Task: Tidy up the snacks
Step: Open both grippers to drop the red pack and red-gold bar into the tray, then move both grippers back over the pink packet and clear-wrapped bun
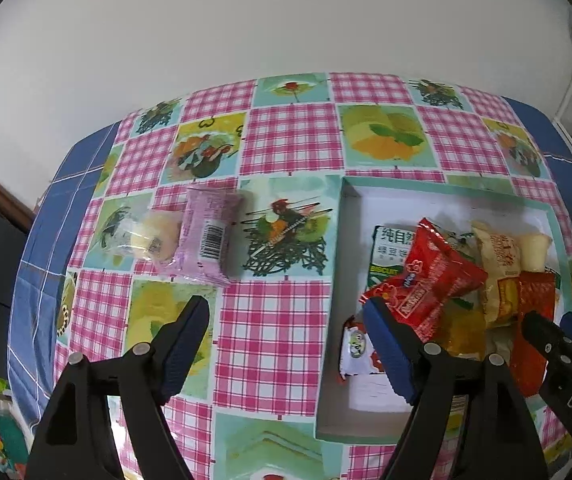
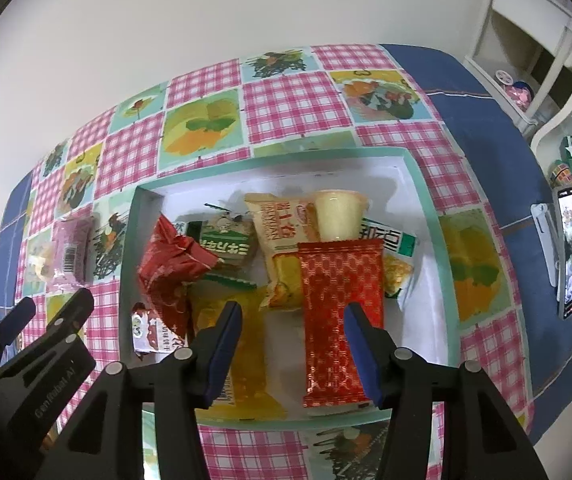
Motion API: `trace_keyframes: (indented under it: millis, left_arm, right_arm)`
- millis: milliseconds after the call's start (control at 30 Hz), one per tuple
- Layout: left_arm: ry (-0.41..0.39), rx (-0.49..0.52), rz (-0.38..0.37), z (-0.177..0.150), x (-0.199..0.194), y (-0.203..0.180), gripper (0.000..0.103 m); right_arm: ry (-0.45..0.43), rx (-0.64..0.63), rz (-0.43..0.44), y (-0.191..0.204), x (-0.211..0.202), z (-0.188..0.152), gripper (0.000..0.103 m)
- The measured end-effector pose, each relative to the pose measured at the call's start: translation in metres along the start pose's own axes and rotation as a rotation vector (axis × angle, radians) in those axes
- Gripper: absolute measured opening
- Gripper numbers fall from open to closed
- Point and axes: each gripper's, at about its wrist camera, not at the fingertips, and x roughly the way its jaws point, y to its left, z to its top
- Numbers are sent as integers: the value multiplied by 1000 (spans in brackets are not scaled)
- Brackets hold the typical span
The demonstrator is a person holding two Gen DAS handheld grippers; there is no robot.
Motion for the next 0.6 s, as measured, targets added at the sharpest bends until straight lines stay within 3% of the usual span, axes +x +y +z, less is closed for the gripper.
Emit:
trace_keyframes:
  millis: [133, 233, 467, 533, 600]
  left_arm:
    - [11, -13, 14, 0, 4, 4, 92]
    - [20, -21, 21, -1, 8, 6, 93]
    - [27, -40, 22, -2, 11, 11, 95]
    - [27, -45, 25, -2, 12, 12, 95]
    - [29, -51, 28, -2, 12, 13, 95]
  right_arm:
    - [6, -11, -15, 4, 3, 0, 77]
    - [14, -18, -22, 6, 6, -1, 88]
    - [21, -18, -31, 7, 10, -1, 92]
    - [19, -15, -34, 6, 10, -1, 101]
    - [12, -15, -39, 6, 8, -1, 103]
